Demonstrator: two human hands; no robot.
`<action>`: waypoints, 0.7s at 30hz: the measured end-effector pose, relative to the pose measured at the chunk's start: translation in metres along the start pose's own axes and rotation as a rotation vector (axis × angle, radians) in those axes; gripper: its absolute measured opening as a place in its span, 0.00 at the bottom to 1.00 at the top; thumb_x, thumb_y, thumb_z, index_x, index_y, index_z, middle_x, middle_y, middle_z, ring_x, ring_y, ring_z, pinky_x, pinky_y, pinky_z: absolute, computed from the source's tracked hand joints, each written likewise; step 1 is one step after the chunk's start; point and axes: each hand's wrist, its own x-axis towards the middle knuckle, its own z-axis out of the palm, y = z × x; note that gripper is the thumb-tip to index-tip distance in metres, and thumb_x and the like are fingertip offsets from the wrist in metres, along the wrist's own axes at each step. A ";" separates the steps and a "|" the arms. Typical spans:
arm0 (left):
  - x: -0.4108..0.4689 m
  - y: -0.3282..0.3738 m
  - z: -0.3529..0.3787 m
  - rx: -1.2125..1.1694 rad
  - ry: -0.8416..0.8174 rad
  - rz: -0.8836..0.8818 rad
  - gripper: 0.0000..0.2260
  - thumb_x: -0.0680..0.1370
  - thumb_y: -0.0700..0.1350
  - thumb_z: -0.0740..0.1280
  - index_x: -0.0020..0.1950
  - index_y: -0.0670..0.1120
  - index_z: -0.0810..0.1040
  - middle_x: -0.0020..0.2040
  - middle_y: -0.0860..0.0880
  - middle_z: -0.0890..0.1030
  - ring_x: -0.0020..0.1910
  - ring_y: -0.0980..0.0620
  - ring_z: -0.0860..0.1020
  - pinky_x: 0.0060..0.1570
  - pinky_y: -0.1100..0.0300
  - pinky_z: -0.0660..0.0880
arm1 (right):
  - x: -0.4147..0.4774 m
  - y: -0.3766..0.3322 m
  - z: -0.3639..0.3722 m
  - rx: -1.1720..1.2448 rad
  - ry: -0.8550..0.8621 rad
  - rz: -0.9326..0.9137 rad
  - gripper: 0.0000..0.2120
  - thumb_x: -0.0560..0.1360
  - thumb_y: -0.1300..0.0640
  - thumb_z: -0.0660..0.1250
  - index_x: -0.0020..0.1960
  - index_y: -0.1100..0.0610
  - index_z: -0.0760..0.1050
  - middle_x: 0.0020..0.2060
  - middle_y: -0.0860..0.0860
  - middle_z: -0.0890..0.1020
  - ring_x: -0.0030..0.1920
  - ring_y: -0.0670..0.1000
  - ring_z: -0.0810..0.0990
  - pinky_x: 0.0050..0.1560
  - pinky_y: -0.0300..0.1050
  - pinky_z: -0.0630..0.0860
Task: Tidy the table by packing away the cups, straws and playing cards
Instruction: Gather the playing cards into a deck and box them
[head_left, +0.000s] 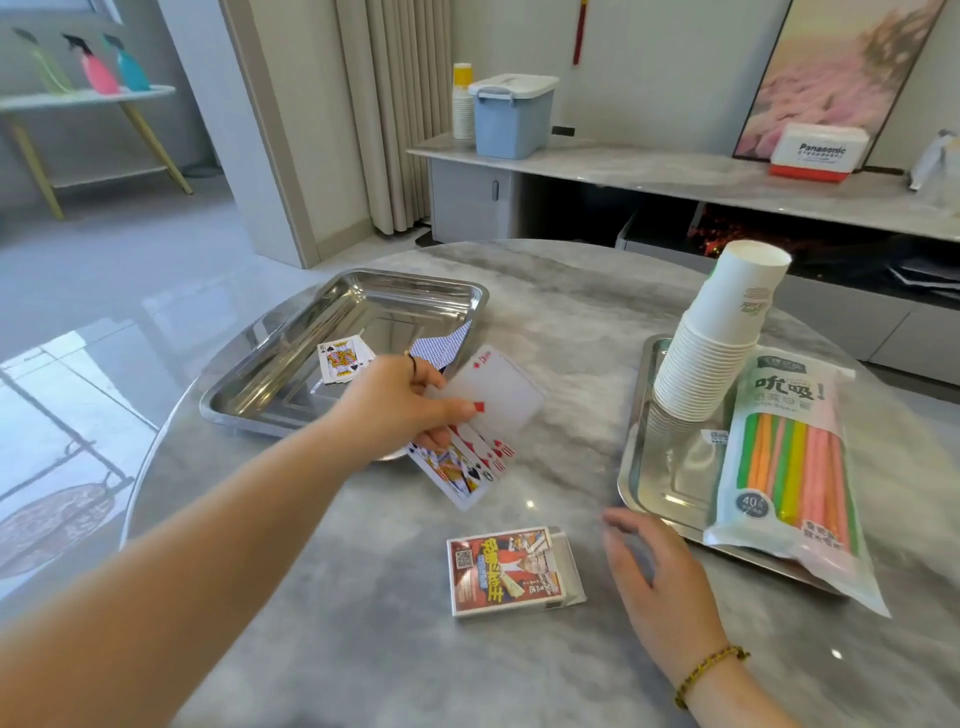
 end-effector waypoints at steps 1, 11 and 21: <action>-0.003 -0.003 0.013 0.001 -0.028 -0.018 0.11 0.67 0.39 0.73 0.38 0.42 0.71 0.25 0.48 0.80 0.19 0.59 0.76 0.21 0.69 0.73 | 0.001 -0.008 -0.002 0.091 0.039 0.005 0.12 0.73 0.63 0.64 0.44 0.44 0.73 0.43 0.39 0.76 0.49 0.42 0.76 0.47 0.23 0.65; -0.014 -0.006 0.088 0.058 -0.205 0.026 0.08 0.67 0.43 0.74 0.38 0.44 0.76 0.32 0.45 0.82 0.24 0.57 0.79 0.28 0.66 0.78 | 0.011 -0.036 -0.020 0.255 0.184 -0.030 0.11 0.72 0.61 0.65 0.42 0.44 0.73 0.36 0.38 0.76 0.37 0.34 0.75 0.37 0.25 0.69; -0.026 -0.038 0.085 -0.632 0.007 -0.201 0.04 0.72 0.38 0.66 0.38 0.41 0.74 0.24 0.48 0.80 0.25 0.57 0.79 0.25 0.68 0.76 | 0.017 -0.024 -0.014 0.605 0.070 0.238 0.13 0.74 0.68 0.59 0.38 0.52 0.72 0.36 0.48 0.79 0.35 0.44 0.78 0.44 0.42 0.75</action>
